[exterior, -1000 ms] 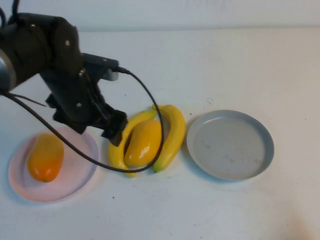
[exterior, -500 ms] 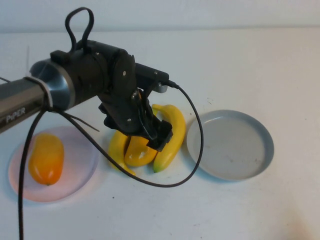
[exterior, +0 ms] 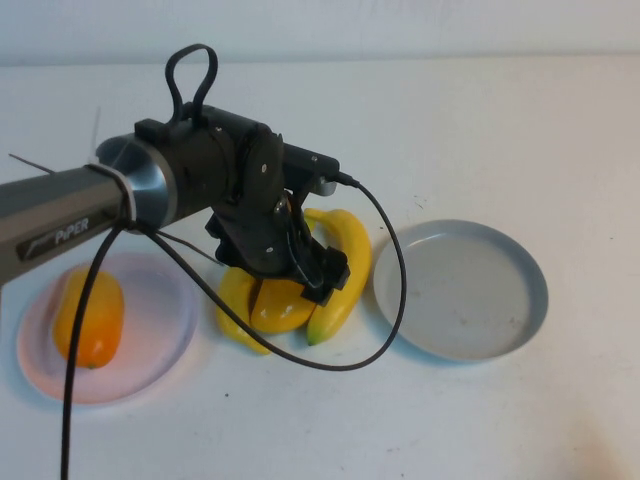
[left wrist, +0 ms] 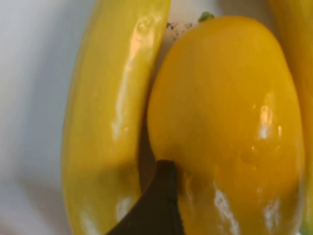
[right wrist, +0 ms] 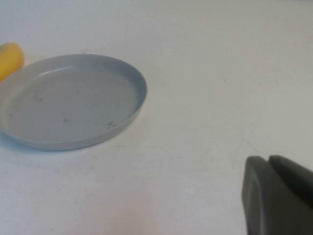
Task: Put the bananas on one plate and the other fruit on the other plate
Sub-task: Put one type of fruit in the left plate
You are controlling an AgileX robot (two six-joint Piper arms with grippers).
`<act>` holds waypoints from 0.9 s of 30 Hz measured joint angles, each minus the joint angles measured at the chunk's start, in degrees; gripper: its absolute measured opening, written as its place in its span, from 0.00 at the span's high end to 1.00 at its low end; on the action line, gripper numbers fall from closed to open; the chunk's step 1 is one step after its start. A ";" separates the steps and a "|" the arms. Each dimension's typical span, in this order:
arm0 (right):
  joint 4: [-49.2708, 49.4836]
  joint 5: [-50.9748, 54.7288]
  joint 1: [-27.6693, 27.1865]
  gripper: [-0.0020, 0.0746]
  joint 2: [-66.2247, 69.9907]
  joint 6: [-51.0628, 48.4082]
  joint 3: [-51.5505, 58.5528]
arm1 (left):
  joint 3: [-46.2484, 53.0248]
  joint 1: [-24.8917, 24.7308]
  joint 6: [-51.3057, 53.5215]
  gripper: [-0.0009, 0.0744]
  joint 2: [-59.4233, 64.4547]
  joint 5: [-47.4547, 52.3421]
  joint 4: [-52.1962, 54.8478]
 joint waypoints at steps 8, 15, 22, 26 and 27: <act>0.00 0.00 0.00 1.00 0.00 0.00 0.00 | 0.00 0.00 0.00 0.10 1.79 -0.63 0.00; 0.00 0.00 0.00 1.00 0.00 0.00 0.00 | 0.00 0.00 -0.13 0.10 2.98 -1.12 0.00; 0.00 0.00 0.00 1.00 0.00 0.00 0.00 | 0.00 0.00 -0.22 0.22 3.27 -1.32 0.00; 0.00 0.00 0.00 1.00 0.00 0.00 0.00 | 0.00 0.00 -0.22 0.29 3.35 -1.32 0.00; 0.00 0.00 0.00 1.00 0.00 0.00 0.00 | 0.00 0.00 -0.22 0.29 3.35 -1.32 0.00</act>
